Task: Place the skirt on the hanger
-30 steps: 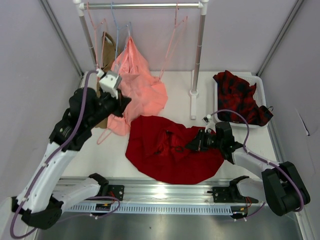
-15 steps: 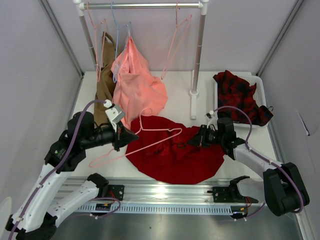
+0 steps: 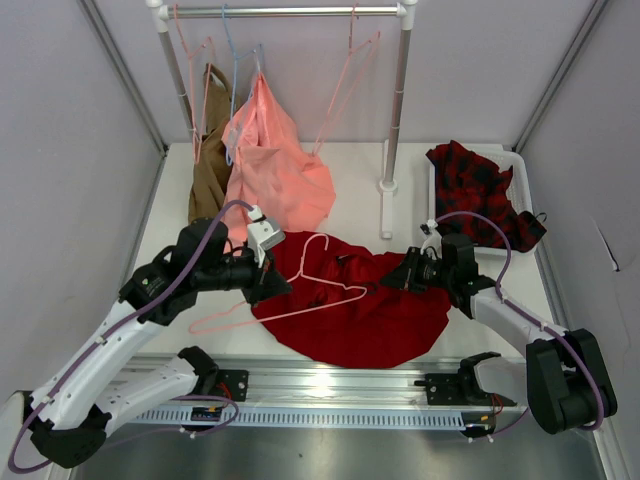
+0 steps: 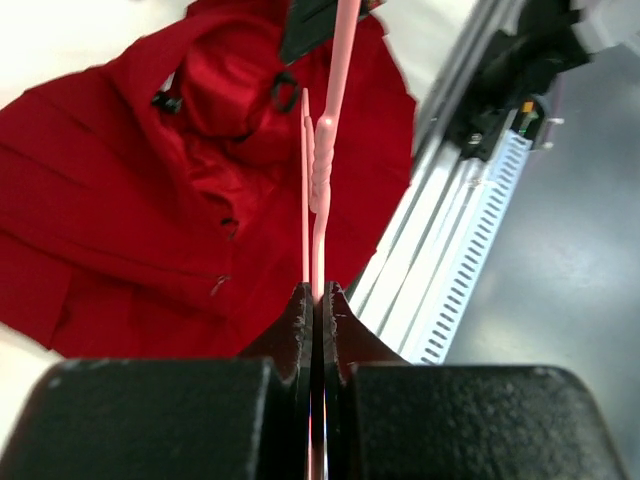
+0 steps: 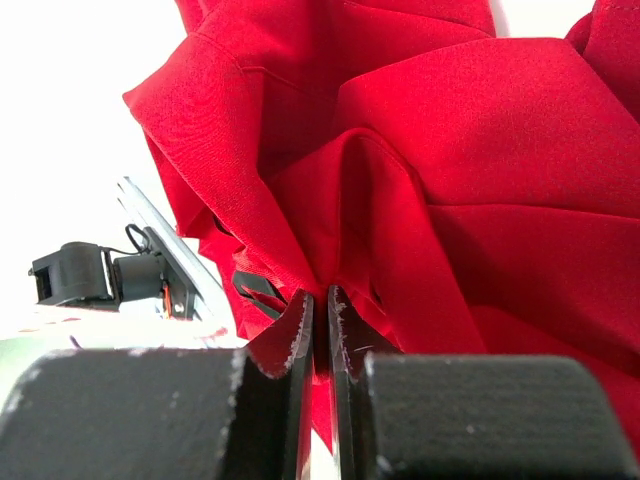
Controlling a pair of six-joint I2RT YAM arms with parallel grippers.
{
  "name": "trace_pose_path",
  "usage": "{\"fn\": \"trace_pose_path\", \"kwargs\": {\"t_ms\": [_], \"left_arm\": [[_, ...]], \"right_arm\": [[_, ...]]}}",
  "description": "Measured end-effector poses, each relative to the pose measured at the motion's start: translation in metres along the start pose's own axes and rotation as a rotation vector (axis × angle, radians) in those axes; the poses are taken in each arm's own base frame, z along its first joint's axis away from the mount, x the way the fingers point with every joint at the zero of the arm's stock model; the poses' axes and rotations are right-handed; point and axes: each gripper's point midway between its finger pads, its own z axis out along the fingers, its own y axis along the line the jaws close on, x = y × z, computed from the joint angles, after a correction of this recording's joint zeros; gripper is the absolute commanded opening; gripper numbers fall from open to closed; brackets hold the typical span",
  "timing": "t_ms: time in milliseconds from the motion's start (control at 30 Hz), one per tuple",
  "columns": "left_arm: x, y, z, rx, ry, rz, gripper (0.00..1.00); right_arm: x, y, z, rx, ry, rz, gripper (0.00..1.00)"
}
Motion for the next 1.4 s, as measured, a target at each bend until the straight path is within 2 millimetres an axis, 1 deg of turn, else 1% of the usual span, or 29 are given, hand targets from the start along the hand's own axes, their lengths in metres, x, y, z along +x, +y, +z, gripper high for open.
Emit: {"fn": "trace_pose_path", "kwargs": {"t_ms": [267, 467, 667, 800, 967, 1400], "left_arm": [[0.006, 0.023, 0.013, -0.095, 0.051, -0.021, 0.00], [0.008, 0.031, 0.016, -0.131, 0.066, -0.025, 0.00], [0.007, 0.032, 0.017, -0.131, 0.067, -0.018, 0.00], [0.008, 0.032, 0.021, -0.126, 0.075, -0.018, 0.00], [0.007, 0.033, 0.027, -0.120, 0.080, -0.018, 0.00], [0.008, 0.036, 0.034, -0.120, 0.096, -0.021, 0.00]], "right_arm": [[-0.001, -0.005, -0.002, 0.012, -0.002, -0.003, 0.00], [-0.001, -0.005, -0.002, 0.013, -0.002, -0.005, 0.00], [-0.001, -0.005, -0.002, 0.011, -0.001, -0.006, 0.00], [-0.001, -0.004, -0.002, 0.010, -0.002, -0.007, 0.00], [-0.003, -0.001, -0.004, 0.002, -0.014, -0.017, 0.00], [-0.006, 0.006, -0.009, -0.014, -0.029, -0.033, 0.00]]}}
